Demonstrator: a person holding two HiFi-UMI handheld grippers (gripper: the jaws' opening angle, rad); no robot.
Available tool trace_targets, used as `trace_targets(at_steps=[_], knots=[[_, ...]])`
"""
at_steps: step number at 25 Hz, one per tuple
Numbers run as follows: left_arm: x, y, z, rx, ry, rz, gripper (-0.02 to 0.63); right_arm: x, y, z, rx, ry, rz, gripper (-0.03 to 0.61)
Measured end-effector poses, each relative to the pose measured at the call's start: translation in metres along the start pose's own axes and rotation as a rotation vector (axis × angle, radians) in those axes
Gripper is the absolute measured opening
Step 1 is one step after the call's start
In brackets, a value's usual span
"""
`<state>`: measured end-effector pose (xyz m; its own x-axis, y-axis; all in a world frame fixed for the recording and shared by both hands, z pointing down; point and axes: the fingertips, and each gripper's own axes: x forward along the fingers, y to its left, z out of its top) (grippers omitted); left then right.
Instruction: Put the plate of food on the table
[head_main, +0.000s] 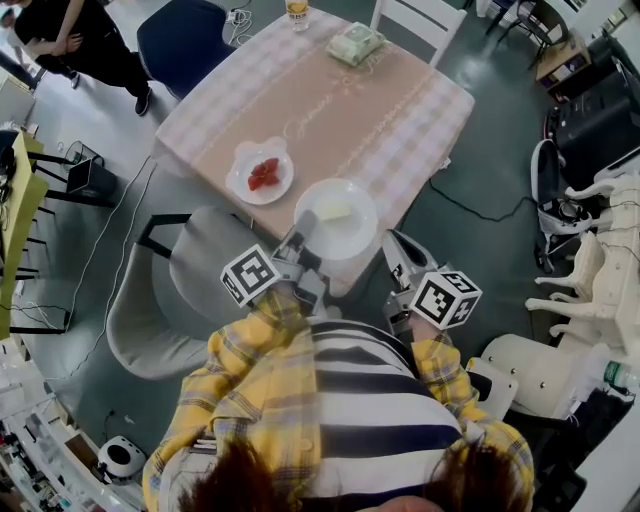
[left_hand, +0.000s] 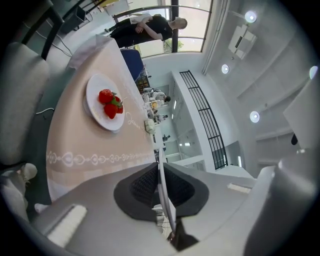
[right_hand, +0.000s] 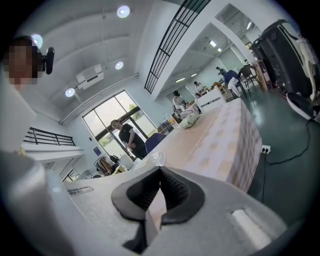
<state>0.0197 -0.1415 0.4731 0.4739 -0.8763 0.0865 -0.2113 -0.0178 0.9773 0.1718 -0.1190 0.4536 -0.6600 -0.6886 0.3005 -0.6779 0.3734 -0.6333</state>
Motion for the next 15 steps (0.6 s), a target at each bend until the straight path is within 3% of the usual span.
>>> trace_targets(at_steps=[15], knots=[[0.042,0.01,0.093,-0.013,-0.04,0.005,0.018,0.114,0.013,0.048,-0.078,0.067,0.028,-0.002]])
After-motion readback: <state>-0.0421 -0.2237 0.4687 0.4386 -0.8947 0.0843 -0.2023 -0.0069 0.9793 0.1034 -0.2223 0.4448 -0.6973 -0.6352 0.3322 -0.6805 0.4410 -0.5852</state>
